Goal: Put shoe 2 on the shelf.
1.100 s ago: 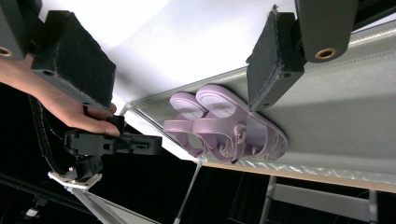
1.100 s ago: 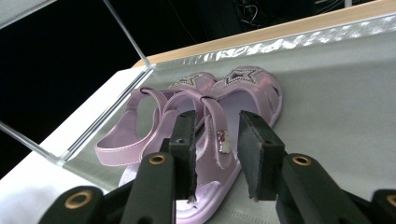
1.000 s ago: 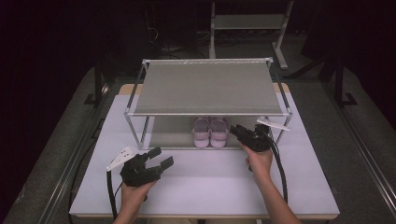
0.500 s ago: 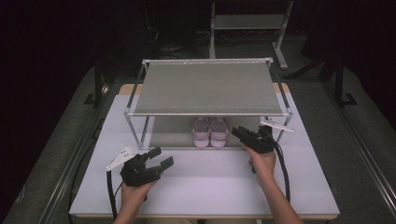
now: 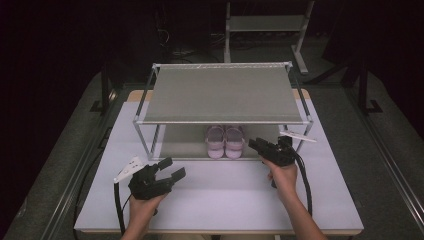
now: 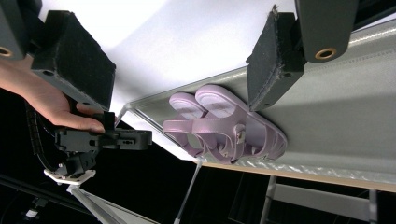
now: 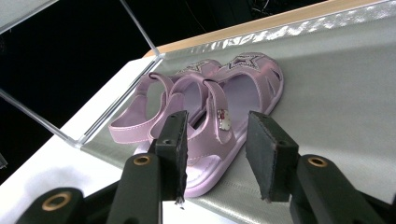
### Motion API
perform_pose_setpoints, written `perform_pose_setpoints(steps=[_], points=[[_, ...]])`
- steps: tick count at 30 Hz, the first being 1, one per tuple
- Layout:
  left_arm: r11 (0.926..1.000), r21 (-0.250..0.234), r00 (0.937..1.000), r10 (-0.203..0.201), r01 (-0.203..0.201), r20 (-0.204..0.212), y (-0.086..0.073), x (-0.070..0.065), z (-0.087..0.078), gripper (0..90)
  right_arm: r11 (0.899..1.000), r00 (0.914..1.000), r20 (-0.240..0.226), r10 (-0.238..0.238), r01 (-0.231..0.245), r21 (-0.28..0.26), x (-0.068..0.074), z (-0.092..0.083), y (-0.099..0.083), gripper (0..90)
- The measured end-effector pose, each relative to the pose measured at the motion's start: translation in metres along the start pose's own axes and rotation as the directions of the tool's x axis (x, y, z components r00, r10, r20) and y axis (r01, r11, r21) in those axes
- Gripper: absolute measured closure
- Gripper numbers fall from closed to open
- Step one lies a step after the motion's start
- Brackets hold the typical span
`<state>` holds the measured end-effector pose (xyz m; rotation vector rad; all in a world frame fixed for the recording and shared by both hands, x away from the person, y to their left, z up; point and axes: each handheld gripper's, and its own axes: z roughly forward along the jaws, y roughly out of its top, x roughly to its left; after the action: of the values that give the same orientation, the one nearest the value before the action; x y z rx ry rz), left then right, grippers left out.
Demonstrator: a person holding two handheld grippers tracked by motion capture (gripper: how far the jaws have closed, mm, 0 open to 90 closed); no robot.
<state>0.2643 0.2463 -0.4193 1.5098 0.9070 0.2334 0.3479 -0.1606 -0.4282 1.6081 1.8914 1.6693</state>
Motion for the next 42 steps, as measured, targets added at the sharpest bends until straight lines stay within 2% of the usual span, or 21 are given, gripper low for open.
perform_pose_setpoints(steps=[8,18,32,42], points=[[1.0000,0.007,1.0000,0.002,-0.002,0.003,-0.001,0.000,0.001,23.5,1.000,1.0000,-0.006,0.002,-0.002,-0.002,-0.006,-0.006,-0.005,57.5],[1.0000,0.008,1.0000,0.005,-0.005,0.002,0.000,0.000,0.000,23.5,1.000,0.9998,-0.009,-0.016,0.016,0.003,-0.005,-0.012,-0.004,56.0],[1.0000,0.007,1.0000,0.001,-0.001,0.001,-0.001,0.000,0.000,23.6,1.000,0.9996,-0.025,0.010,-0.009,0.008,-0.010,-0.023,-0.010,55.0],[0.9999,0.010,1.0000,0.004,-0.004,0.001,-0.001,0.000,0.001,23.5,1.000,0.9995,-0.033,-0.004,0.004,0.012,-0.010,-0.027,-0.013,53.7]])
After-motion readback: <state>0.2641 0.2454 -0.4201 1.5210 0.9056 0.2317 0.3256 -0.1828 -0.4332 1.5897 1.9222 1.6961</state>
